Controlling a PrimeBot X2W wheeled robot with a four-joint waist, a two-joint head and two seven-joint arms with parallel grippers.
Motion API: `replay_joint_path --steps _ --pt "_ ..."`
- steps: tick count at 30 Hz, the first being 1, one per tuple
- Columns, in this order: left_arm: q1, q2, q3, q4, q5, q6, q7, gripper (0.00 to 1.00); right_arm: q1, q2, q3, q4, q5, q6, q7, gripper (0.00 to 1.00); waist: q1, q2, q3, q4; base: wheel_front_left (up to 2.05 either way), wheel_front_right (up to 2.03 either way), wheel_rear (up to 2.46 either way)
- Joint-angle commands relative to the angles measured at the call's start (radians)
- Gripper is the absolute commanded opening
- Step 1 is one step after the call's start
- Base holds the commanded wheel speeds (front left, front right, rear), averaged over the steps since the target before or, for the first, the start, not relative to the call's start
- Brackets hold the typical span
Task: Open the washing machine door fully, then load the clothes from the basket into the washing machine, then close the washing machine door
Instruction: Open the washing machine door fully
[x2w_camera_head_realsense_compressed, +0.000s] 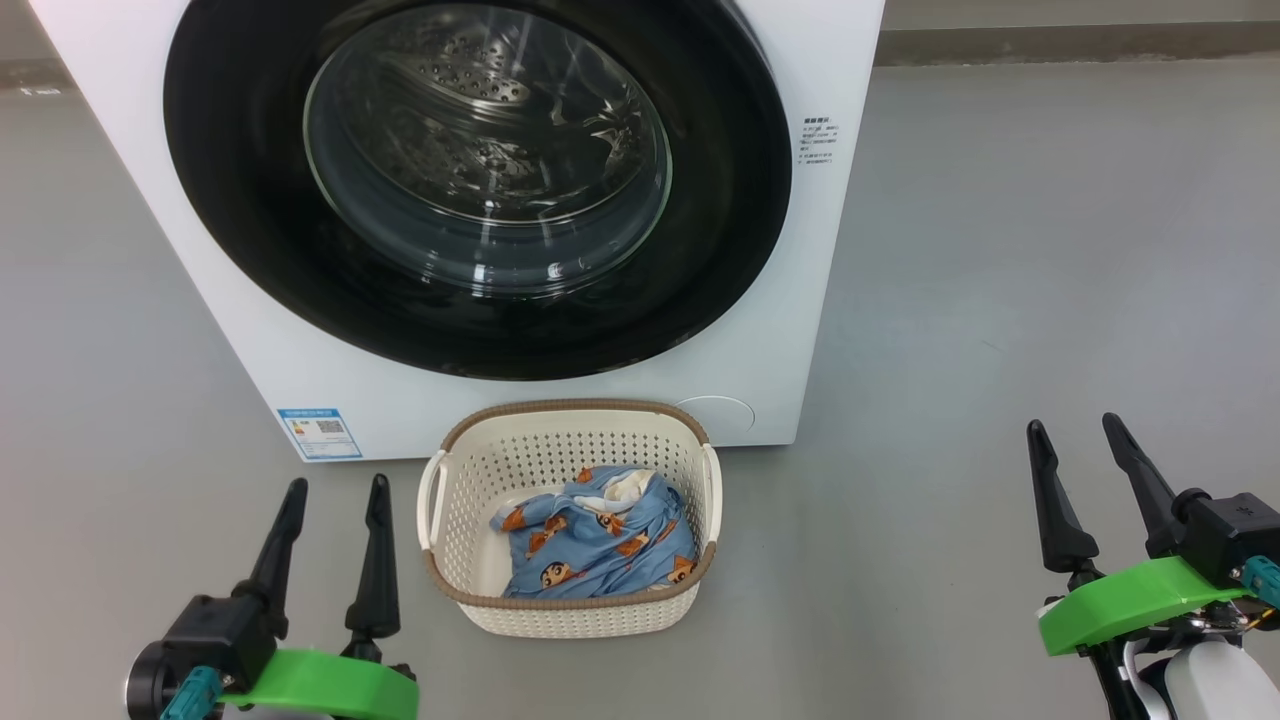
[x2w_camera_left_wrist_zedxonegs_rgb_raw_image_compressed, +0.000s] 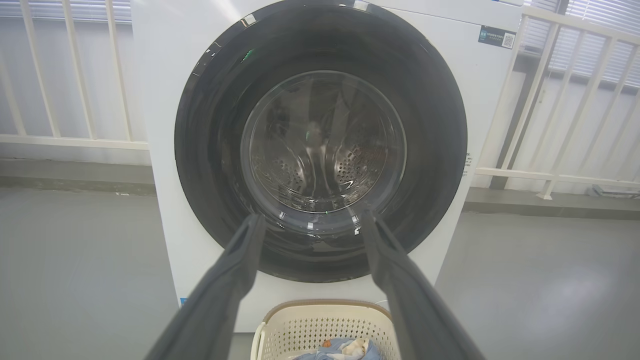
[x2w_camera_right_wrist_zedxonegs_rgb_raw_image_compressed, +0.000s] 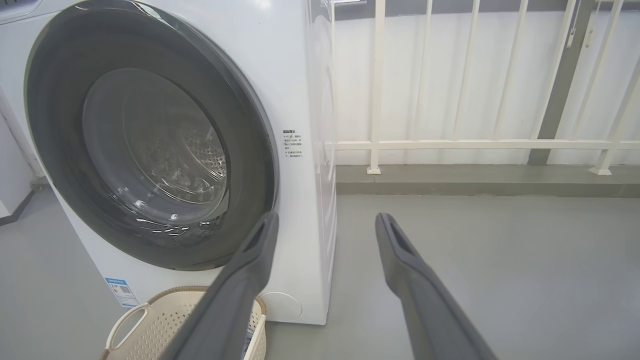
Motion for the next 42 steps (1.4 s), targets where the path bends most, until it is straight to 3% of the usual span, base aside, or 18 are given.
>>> replay_joint_path --steps 1,42 --pt "-0.024 0.012 0.03 -0.029 -0.005 -0.005 -0.006 1.0 -0.03 -0.016 0.023 -0.024 0.016 0.005 -0.012 1.0 0.0 0.0 0.0 0.0 0.0 0.0 0.0" --pt "-0.03 0.012 0.061 -0.008 -0.019 -0.003 -0.006 1.0 -0.042 -0.017 0.001 -0.031 0.034 0.005 -0.012 1.0 0.0 0.0 0.032 0.01 0.0 0.0 0.0"
